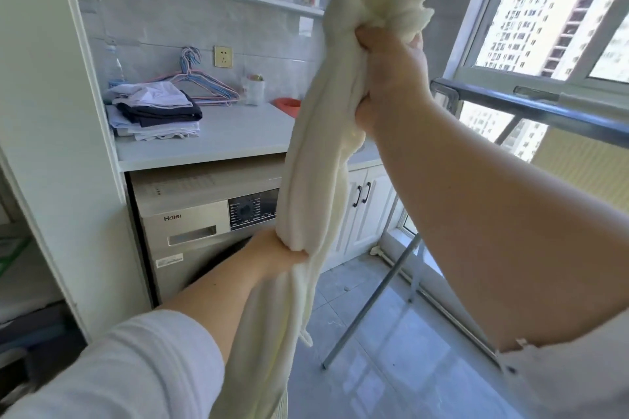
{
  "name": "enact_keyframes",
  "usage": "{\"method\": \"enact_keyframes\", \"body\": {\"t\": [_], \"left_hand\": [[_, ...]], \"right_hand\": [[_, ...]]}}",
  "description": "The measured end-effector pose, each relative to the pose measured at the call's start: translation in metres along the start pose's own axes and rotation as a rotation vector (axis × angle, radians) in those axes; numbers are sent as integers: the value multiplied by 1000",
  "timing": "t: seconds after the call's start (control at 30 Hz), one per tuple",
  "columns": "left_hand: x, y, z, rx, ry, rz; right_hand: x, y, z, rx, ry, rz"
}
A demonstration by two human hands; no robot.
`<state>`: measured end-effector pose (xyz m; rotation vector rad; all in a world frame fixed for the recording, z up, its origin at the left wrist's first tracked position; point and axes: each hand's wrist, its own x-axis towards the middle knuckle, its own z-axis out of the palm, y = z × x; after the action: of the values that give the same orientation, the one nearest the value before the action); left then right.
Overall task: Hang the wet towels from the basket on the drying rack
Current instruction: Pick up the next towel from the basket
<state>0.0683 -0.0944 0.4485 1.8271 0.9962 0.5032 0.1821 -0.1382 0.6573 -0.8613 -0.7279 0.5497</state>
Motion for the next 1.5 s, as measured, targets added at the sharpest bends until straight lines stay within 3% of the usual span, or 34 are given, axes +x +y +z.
{"method": "enact_keyframes", "body": {"t": [0.07, 0.13, 0.27, 0.4, 0.53, 0.63, 0.77, 0.87, 1.0, 1.1, 1.3, 1.5], "left_hand": [[1, 6, 0, -24, 112, -48], [-3, 24, 1, -41, 210, -40], [-14, 104, 27, 110, 366, 247], [-20, 197, 65, 98, 459, 471], [-38, 269, 106, 111, 514, 601], [-61, 301, 140, 77, 424, 705], [-101, 324, 180, -201, 15, 870], [-110, 325, 203, -152, -161, 935], [-111, 323, 229, 10, -176, 952], [-111, 323, 244, -32, -225, 816], [-113, 337, 268, -93, -128, 841], [-78, 352, 281, -113, -162, 963]], "right_hand": [[-3, -11, -34, -122, -3, -89], [-7, -25, -67, -411, 3, -206], [-28, -51, -133, -825, 3, -308], [-50, -68, -192, -912, -42, -296], [-72, -92, -241, -675, -180, -204], [-78, -110, -265, -573, -133, -170], [-84, -139, -292, -438, 196, -223], [-90, -162, -308, -265, 248, -217], [-99, -187, -330, -144, 305, -189], [-103, -203, -339, -146, 419, -223], [-108, -227, -345, -360, 509, -362], [-86, -241, -354, -513, 603, -454]]}}
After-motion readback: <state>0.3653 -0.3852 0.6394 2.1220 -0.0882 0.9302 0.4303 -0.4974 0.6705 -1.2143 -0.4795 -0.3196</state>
